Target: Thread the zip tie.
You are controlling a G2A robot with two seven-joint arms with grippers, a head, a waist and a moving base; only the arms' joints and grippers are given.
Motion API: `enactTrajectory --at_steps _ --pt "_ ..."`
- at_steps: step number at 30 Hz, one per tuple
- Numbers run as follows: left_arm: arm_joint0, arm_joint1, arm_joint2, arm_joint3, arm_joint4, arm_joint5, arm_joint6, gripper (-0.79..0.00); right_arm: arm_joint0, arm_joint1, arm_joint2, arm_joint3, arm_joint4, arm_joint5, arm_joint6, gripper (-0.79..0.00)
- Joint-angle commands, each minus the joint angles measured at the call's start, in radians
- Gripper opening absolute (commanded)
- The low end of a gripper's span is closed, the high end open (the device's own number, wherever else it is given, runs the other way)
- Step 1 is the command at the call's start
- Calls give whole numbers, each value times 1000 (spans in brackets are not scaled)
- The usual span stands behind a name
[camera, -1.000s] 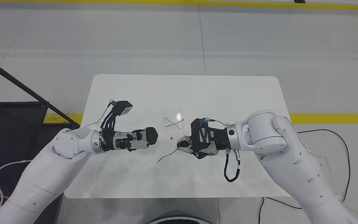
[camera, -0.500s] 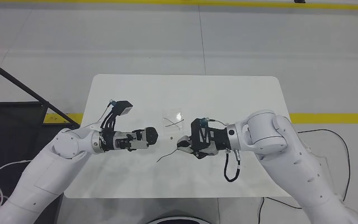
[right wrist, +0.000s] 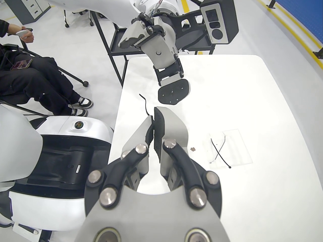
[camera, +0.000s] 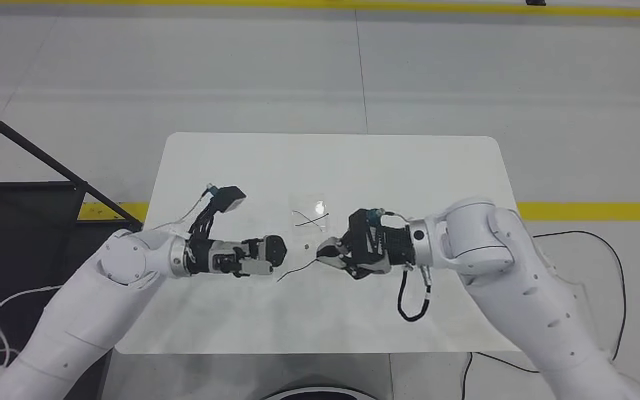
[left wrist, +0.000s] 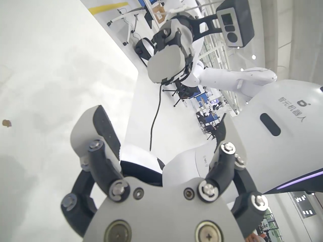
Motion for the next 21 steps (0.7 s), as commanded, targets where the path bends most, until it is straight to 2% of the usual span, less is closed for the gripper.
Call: enactTrajectory --at_steps 1,4,5,6,21 --pt "-9 -1 10 -3 -43 24 -23 -228 1 1 2 -3 -22 -34 -12 -785" --pt "-24 -1 26 -10 -83 69 -68 -249 6 5 -12 -31 -51 -48 -35 -785" --pt "-29 -1 31 -10 -91 83 -83 -382 9 7 -18 -39 -60 -48 -46 -785" --pt "-34 -2 36 -8 -96 96 -95 -406 12 10 -25 -48 -67 -48 -58 -785" --pt "-91 -22 113 24 -124 149 -148 -419 66 74 -101 -67 -171 -48 -253 -785"
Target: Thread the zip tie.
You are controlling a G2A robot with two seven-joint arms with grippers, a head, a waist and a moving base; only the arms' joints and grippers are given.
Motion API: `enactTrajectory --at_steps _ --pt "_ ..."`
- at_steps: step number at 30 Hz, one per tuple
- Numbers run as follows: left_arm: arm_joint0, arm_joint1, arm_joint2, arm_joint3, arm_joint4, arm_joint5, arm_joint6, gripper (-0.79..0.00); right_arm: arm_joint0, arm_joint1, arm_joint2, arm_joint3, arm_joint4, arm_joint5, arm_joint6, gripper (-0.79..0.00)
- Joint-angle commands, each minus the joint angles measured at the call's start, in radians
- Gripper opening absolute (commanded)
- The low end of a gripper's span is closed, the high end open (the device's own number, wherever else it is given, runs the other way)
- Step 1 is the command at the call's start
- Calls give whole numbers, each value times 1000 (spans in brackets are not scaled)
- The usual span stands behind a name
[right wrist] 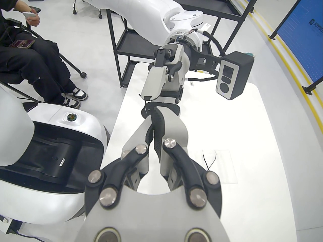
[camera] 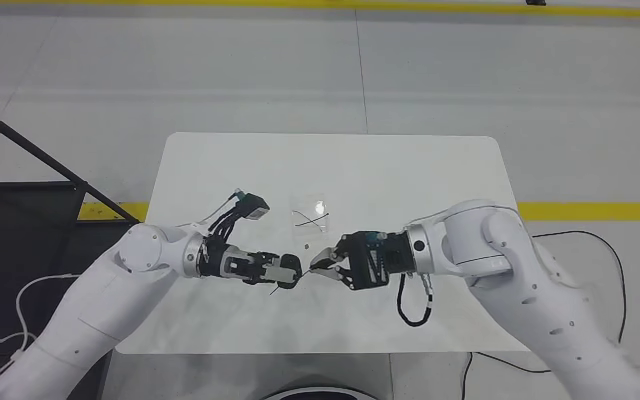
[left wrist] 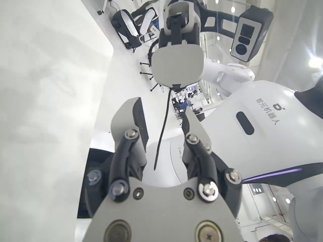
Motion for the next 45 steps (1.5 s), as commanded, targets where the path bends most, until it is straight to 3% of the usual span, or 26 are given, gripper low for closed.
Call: enactTrajectory --at_steps 1,9,21,31,39,40,41,42,45 --pt "0 -1 3 -3 -11 7 -7 -425 6 9 -7 0 -11 0 -22 -785" --pt "-1 -1 2 -17 -5 27 -27 -511 28 39 -43 5 -54 0 -104 -785" --pt "-7 0 17 -6 31 11 -11 -570 69 70 -96 23 -86 0 -186 -785" --pt "-13 3 26 -5 32 1 -1 -776 94 86 -127 32 -106 0 -228 -785" --pt "-13 7 28 -12 29 -10 10 -785 111 94 -145 41 -105 0 -242 -785" --pt "-13 8 27 -12 31 -15 15 -785 113 95 -146 42 -102 0 -244 -536" --pt "-12 9 26 -14 33 -18 18 -785 114 96 -146 44 -98 0 -246 -382" --pt "-11 10 25 -16 32 -22 22 -785 114 97 -145 44 -97 0 -247 -283" --pt "-6 13 18 -23 36 -35 35 -785 108 103 -135 43 -93 0 -258 -95"
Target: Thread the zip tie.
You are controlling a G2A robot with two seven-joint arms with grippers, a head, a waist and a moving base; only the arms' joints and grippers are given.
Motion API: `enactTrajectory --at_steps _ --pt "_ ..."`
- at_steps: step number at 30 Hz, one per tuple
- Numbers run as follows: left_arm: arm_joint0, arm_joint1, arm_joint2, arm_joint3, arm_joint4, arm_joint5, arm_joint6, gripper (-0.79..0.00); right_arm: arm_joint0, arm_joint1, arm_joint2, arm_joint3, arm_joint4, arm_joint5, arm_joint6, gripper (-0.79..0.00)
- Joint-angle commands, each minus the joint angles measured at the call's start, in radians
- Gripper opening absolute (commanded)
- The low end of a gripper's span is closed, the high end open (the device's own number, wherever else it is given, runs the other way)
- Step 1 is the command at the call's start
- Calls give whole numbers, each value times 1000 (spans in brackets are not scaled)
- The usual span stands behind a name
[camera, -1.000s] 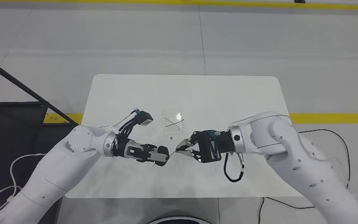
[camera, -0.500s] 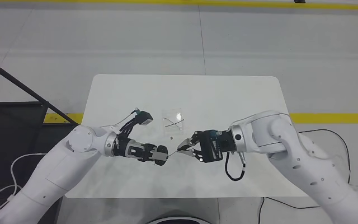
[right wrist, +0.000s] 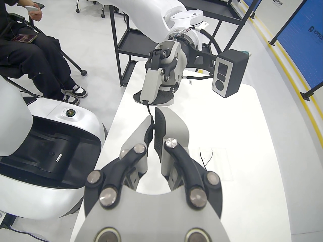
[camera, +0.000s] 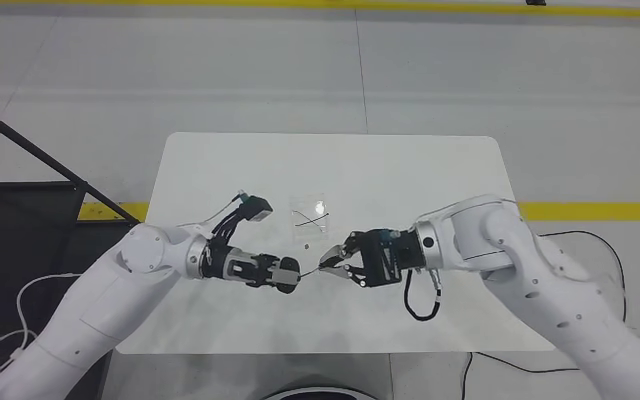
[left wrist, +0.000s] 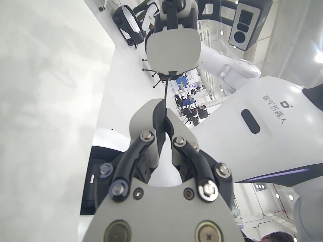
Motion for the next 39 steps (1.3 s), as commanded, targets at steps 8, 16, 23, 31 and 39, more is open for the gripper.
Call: enactTrajectory --at_steps 8,16,23,31,39 --pt "29 16 -28 -25 43 -68 69 -785 -53 26 61 4 30 0 -55 0" --pt "80 26 -68 -19 227 -284 285 -785 -121 46 103 81 286 8 -65 0" --pt "127 13 -103 -46 465 -356 474 -785 -121 46 103 81 286 8 -65 0" --pt "172 -5 -118 -84 602 -358 649 -785 -131 36 73 81 370 81 -15 0" --pt "189 -21 -128 -82 698 -359 746 -785 -22 2 -21 147 747 256 259 0"
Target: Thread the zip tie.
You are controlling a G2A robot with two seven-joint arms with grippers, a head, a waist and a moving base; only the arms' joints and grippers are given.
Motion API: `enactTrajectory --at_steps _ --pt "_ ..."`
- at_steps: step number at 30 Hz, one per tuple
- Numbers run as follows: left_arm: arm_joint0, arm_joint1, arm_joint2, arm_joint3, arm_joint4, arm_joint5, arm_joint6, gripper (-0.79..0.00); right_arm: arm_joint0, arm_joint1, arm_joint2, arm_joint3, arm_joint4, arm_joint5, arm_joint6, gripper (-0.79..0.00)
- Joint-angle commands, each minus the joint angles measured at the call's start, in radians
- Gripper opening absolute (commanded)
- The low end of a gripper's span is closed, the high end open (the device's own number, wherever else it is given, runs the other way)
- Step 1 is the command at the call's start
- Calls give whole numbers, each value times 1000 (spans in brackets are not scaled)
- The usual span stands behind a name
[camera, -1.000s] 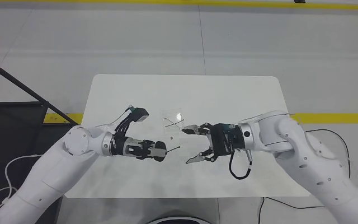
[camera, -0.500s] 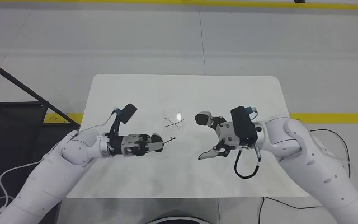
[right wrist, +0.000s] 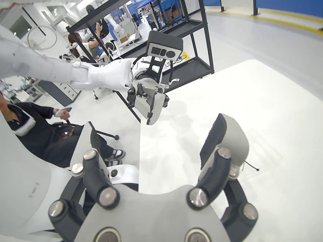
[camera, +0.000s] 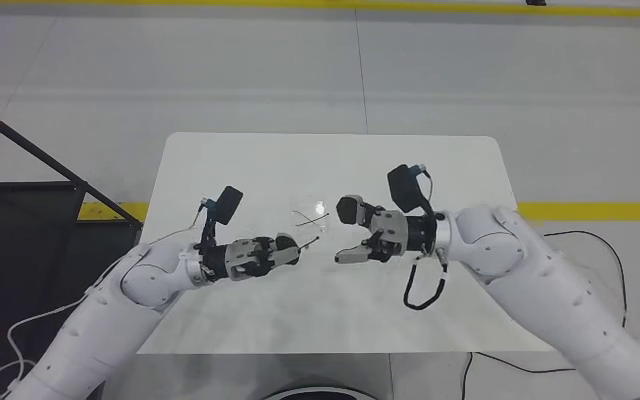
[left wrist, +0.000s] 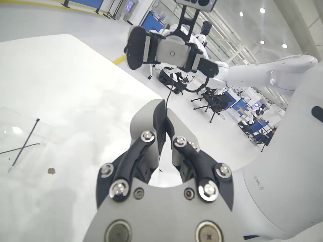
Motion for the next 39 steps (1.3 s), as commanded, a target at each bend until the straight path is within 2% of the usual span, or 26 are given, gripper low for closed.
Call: enactTrajectory --at_steps 1,5,6,7,8,9,11,12,14,23,38,39 --pt "3 -3 -3 3 9 -2 18 -785 -3 0 1 -1 -11 -8 -10 0" --pt "7 -7 -7 10 17 -5 33 -785 -3 0 1 -1 -11 -8 -10 0" --pt "7 -9 -7 11 17 -4 35 -785 -3 0 1 -1 -11 -8 -10 -46" --pt "6 -10 -8 12 18 -4 37 -785 -9 0 2 -4 -13 2 -15 -219" --pt "6 -11 -8 13 19 -4 38 -785 -15 -2 2 -14 -18 15 -17 -259" --pt "6 -12 -7 14 19 -2 38 -785 -18 -4 3 -20 -22 23 -16 -403" --pt "5 -14 -8 15 20 -1 40 -785 -23 -9 5 -24 -16 32 -21 -505" --pt "6 -15 -9 15 22 -1 40 -785 -23 -11 4 -22 -13 36 -16 -594" --pt "6 -17 -10 15 23 -1 41 -785 -18 -19 0 -20 -5 52 -1 -662" --pt "3 -24 -12 20 28 4 35 -785 12 -55 -23 7 25 84 54 -785" --pt "4 -34 -23 32 24 0 28 -785 18 -92 -8 37 22 71 85 -785" --pt "5 -35 -25 33 23 -1 31 -785 16 -94 -7 39 25 73 90 -699"
